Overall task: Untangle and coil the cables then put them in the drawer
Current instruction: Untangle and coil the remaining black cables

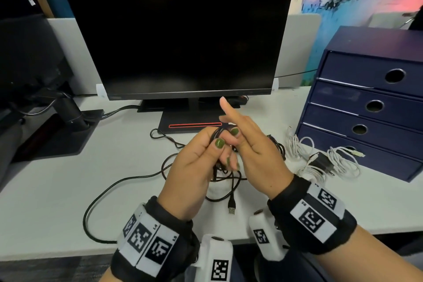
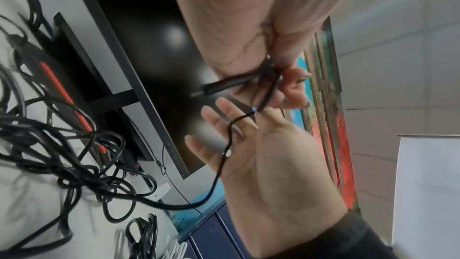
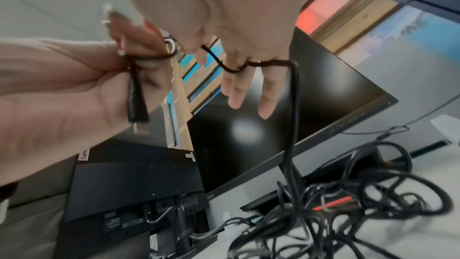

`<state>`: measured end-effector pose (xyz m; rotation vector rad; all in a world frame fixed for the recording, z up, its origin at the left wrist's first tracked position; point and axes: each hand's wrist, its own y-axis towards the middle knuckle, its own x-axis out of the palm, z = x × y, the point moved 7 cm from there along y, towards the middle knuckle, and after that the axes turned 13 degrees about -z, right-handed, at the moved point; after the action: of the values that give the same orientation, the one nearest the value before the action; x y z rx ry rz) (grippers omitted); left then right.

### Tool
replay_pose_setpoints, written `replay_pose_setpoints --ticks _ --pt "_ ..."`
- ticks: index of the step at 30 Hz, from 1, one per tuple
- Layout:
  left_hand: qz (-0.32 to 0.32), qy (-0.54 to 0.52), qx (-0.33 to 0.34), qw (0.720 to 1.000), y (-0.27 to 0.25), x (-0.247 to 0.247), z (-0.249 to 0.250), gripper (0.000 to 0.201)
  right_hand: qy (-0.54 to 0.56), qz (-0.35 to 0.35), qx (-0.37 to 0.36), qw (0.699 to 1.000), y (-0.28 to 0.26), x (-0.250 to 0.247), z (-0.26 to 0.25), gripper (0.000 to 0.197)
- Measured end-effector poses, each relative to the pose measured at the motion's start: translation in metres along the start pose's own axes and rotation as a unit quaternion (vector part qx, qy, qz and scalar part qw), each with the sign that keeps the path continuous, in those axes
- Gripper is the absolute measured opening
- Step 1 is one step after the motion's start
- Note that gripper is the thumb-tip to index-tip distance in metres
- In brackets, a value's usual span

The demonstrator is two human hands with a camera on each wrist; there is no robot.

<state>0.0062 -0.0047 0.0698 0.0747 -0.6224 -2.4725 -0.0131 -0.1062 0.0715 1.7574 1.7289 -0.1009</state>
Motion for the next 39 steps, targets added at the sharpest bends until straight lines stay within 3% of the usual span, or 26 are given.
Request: replay_pose_setpoints --ticks 2,3,7,11,13,15,17,19,23,26,29,31,34,37,39 --pt "-0.006 -0.046 0.010 0.999 -0.001 0.001 0.000 0.019 0.092 -0.038 0.068 0.993 0.000 0.013 0.013 0.040" --pt "-0.007 -0.069 0.013 0.997 -0.001 0.001 0.001 0.017 0.084 -0.053 0.094 0.991 -0.002 0.017 0.016 0.038" --pt "0.026 -0.100 0.041 0.994 -0.002 -0.004 0.007 0.016 -0.123 -0.141 0.126 0.974 -0.011 0.032 0.008 0.015" --pt "0.060 -0.025 0.048 0.997 -0.002 -0.011 0.005 0.025 -0.186 -0.192 0.108 0.958 -0.013 0.038 0.000 0.009" --pt "0.072 -0.026 0.049 0.996 -0.002 -0.014 0.002 0.027 -0.197 -0.210 0.112 0.951 -0.014 0.036 0.001 0.020" --pt "0.098 0.004 0.056 0.994 -0.004 -0.019 0.003 0.027 -0.159 -0.187 0.134 0.960 -0.016 0.031 0.004 0.025" --pt "0.112 0.115 0.063 0.985 -0.006 -0.023 0.007 0.028 -0.091 -0.161 0.145 0.972 -0.019 0.029 0.007 0.016" --pt "0.087 0.259 0.055 0.960 -0.007 -0.020 0.011 0.027 -0.050 -0.158 0.143 0.976 -0.022 0.031 0.008 0.017" --pt "0.008 0.483 0.006 0.875 -0.004 -0.008 0.007 0.017 -0.049 -0.094 0.124 0.987 -0.019 0.011 0.010 0.014" --pt "-0.010 0.558 -0.001 0.830 -0.001 -0.006 0.008 0.009 -0.119 -0.047 0.068 0.989 -0.015 -0.005 0.001 0.011" --pt "-0.036 0.594 -0.029 0.803 0.000 -0.005 0.001 0.012 -0.130 -0.009 0.015 0.991 -0.013 -0.016 -0.011 0.013" --pt "-0.061 0.560 -0.056 0.824 -0.001 -0.005 -0.007 0.022 -0.076 0.002 0.000 0.997 -0.013 -0.024 -0.013 0.020" --pt "-0.079 0.416 -0.082 0.902 -0.002 -0.005 -0.009 0.036 -0.039 0.014 -0.025 0.999 -0.010 -0.028 -0.015 0.016" --pt "-0.071 0.244 -0.070 0.965 -0.001 -0.004 -0.003 0.023 0.036 0.060 -0.032 0.997 -0.006 -0.034 -0.010 0.011" --pt "-0.064 0.152 -0.055 0.985 -0.001 0.000 0.002 0.014 0.075 0.084 -0.031 0.993 -0.006 -0.034 -0.008 0.014"
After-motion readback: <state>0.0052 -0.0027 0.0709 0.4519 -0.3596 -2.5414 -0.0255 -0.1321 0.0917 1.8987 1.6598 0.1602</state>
